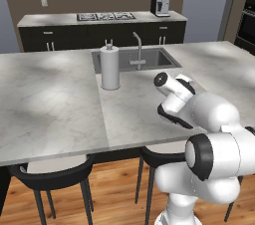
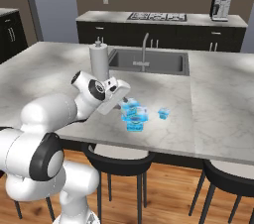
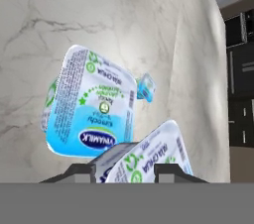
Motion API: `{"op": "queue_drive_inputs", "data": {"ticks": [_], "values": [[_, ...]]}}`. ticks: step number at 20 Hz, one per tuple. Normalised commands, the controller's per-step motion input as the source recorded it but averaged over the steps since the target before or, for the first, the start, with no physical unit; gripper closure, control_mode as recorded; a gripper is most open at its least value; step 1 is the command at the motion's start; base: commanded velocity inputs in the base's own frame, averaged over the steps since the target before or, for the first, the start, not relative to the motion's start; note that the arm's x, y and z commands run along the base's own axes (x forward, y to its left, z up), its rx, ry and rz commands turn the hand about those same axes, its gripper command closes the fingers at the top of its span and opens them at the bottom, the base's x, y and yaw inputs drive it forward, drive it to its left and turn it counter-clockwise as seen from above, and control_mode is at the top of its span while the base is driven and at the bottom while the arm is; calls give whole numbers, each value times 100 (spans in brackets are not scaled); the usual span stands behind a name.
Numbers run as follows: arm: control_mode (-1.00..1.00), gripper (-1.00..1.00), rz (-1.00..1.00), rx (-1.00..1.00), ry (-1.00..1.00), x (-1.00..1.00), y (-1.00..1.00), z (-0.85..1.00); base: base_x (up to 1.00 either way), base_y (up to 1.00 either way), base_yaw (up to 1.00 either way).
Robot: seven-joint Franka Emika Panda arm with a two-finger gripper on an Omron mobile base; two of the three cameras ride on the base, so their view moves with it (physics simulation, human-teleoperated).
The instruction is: Stack the yogurt containers by placing the smaller containers on top of the larger containers.
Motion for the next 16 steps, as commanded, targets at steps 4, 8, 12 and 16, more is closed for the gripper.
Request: {"op": "queue_drive_inputs", "data": {"ticks": [4,8,12,16], "values": [[-100,100,0,1,-4,15,-5,-3,0,0,0],[-100,100,0,0,-3,14,0,-12,0,0,0],[-100,100,0,0,-1,6,0,-19,0,0,0],[-100,100,0,0,0,3,0,-20,0,0,0]]}}
